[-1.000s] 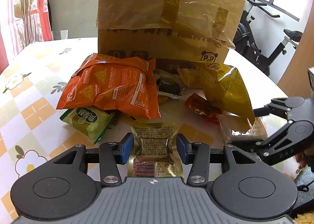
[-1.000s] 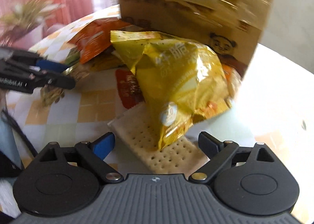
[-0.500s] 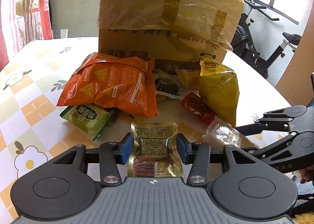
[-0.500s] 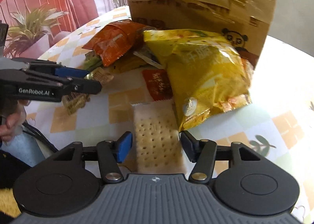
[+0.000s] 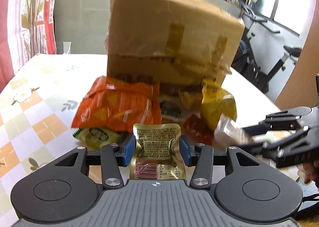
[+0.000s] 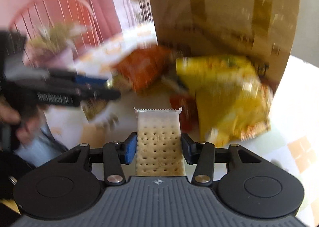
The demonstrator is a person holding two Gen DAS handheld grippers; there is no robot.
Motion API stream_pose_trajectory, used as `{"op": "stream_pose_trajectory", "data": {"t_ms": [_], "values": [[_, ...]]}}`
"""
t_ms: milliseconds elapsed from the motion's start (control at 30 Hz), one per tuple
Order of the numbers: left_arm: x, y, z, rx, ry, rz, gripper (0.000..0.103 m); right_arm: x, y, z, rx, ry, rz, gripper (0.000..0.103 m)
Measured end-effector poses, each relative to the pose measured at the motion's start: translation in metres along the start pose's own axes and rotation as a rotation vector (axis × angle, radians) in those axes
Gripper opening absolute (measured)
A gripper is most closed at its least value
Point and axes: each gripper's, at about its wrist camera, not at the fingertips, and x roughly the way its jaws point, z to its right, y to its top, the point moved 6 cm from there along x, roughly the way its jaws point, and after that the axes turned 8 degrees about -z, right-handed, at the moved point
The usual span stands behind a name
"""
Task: Organize snacks
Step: 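Lift both held snacks up and drop them into the box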
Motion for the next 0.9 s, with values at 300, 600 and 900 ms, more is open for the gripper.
{"op": "stream_pose_trajectory", "data": {"t_ms": [300, 600, 900], "values": [[-0.039, 0.076, 0.003, 0.064, -0.002, 0.169, 0.050, -0.064, 0.088, 0.020, 0.012, -0.029, 0.258, 0.048], [-0.047, 0.203, 0.022, 0.169, -0.018, 0.343, 0.051, -0.105, 0.198, 0.071, 0.059, -0.142, 0.491, 0.048], [0.013, 0.283, 0.017, 0.105, 0.018, 0.314, 0.051, -0.045, 0.248, 0.137, 0.188, -0.219, 0.401, 0.048]]}}
